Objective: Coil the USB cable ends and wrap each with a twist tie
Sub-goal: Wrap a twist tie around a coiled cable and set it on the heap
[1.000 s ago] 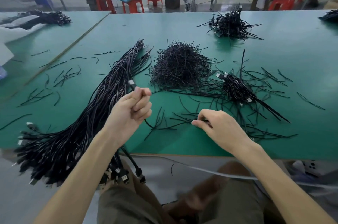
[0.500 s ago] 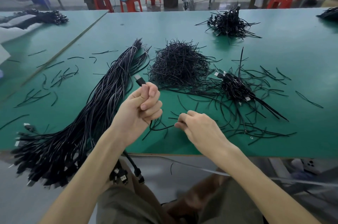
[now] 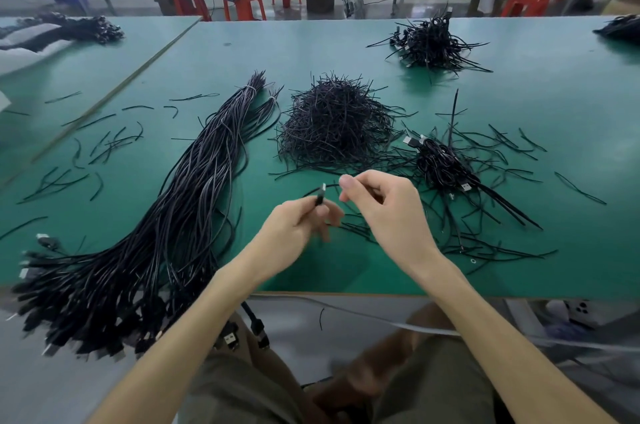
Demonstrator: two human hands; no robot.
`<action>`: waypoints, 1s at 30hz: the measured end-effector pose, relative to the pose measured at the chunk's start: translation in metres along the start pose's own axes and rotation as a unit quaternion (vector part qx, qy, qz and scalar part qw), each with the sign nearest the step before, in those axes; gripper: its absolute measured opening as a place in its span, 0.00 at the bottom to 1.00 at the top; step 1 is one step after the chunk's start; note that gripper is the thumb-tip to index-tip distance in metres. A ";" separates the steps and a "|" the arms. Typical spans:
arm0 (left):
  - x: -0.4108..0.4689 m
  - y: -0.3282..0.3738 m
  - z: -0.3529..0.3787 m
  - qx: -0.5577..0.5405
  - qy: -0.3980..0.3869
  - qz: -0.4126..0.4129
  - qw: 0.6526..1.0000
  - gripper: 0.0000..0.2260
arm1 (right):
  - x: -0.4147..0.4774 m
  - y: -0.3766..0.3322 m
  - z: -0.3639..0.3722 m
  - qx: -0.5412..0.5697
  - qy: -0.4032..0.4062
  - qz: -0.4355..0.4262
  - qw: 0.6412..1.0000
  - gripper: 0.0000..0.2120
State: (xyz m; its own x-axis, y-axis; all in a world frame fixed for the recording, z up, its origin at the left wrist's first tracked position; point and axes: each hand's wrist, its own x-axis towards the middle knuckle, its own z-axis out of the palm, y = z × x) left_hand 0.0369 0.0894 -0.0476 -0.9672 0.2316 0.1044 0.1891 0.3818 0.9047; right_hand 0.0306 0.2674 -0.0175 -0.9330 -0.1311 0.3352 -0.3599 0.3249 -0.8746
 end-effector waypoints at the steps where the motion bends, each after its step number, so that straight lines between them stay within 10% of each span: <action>1: 0.000 0.003 0.003 -0.045 0.029 0.010 0.998 0.12 | -0.001 -0.005 0.002 0.012 -0.002 -0.014 1.000 0.15; 10: 0.000 0.019 0.007 -0.438 -0.030 0.003 0.898 0.22 | -0.008 -0.022 0.013 0.026 -0.019 -0.069 0.997 0.15; 19: -0.001 0.030 -0.026 -0.732 0.027 -0.037 0.680 0.14 | -0.020 0.027 0.020 -0.042 -0.131 -0.025 0.990 0.24; 25: -0.013 0.018 -0.038 -0.228 -0.091 -0.016 0.969 0.16 | 0.017 0.044 -0.006 -0.197 -0.104 -0.043 0.974 0.30; 28: -0.011 0.011 -0.017 0.072 -0.081 -0.012 0.994 0.18 | 0.030 0.032 -0.005 -0.165 -0.027 -0.054 0.984 0.30; 30: -0.009 0.007 -0.003 0.048 -0.015 -0.010 0.999 0.17 | 0.031 0.020 0.002 -0.121 0.018 -0.070 0.990 0.30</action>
State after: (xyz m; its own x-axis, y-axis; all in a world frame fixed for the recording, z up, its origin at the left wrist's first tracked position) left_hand 0.0465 0.0876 -0.0415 -0.9657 0.2490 0.0734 0.1868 0.4704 0.8624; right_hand -0.0050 0.2680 -0.0250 -0.8715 -0.1588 0.4640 -0.4732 0.5209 -0.7105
